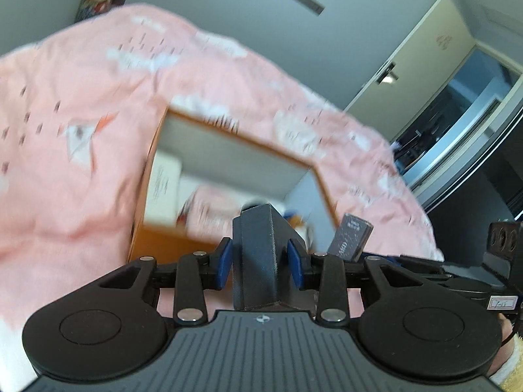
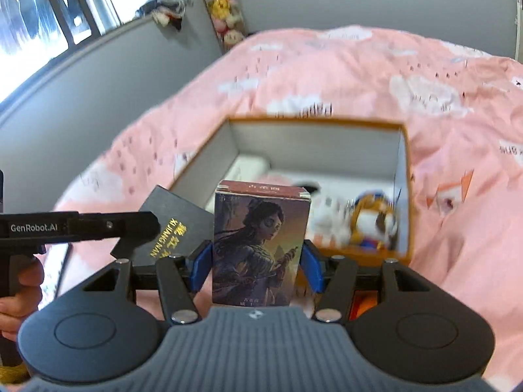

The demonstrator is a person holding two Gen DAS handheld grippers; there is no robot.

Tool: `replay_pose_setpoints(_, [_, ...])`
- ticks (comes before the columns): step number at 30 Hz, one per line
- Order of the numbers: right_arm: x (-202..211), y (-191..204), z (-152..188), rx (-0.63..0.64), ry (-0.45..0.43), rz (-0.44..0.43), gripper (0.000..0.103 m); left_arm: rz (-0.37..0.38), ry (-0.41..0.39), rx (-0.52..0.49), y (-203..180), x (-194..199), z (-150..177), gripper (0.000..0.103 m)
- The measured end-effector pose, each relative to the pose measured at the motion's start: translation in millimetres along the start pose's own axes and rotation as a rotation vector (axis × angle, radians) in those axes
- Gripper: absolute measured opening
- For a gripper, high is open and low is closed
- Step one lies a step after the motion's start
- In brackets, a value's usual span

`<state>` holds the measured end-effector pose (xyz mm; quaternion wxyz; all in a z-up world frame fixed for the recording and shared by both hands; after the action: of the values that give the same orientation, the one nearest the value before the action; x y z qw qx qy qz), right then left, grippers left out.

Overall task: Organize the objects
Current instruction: 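Lift the black book with the left tool while the right tool grasps the card deck, then lower the black book into the box with the left tool while the right tool lowers the deck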

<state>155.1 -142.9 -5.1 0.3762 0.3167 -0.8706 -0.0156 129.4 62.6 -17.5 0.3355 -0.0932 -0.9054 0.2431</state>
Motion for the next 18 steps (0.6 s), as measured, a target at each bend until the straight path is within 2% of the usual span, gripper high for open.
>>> replay_pose_setpoints(4, [-4,-12,-34,0.008,-0.047,0.032,0.060,-0.005,-0.068,-0.061,-13,-17,-45,0.041])
replay_pose_setpoints(7, [-17,-23,-58,-0.002,-0.064,0.049,0.060,-0.003,-0.070,-0.064,-13,-51,-71,0.041])
replay_pose_setpoints(9, [-32,-35,-72,-0.025,-0.064,0.063,0.060,-0.033,-0.064,-0.060,-9,-79,-80,0.041])
replay_pose_setpoints(14, [-77,-62,-94,-0.044,-0.045,0.115,0.060,-0.062,-0.003,-0.018,12,-148,-88,0.041])
replay_pose_setpoints(18, [-113,-80,-99,-0.044,-0.001,0.135,0.060,-0.077,0.049,-0.023,27,-180,-83,0.041])
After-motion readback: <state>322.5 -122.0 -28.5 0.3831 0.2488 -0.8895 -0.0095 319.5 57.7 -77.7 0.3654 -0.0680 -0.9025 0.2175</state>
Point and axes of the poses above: each gripper's, at about its wrist camera, not at the fingertips, and x roughly against the way its jaws point, y to its left, z to its underside, the point moved 5 cm from there along -x, roughly the way its jaws point, and after that the axes turned 3 degrees about -y, right-handed, at the moved point
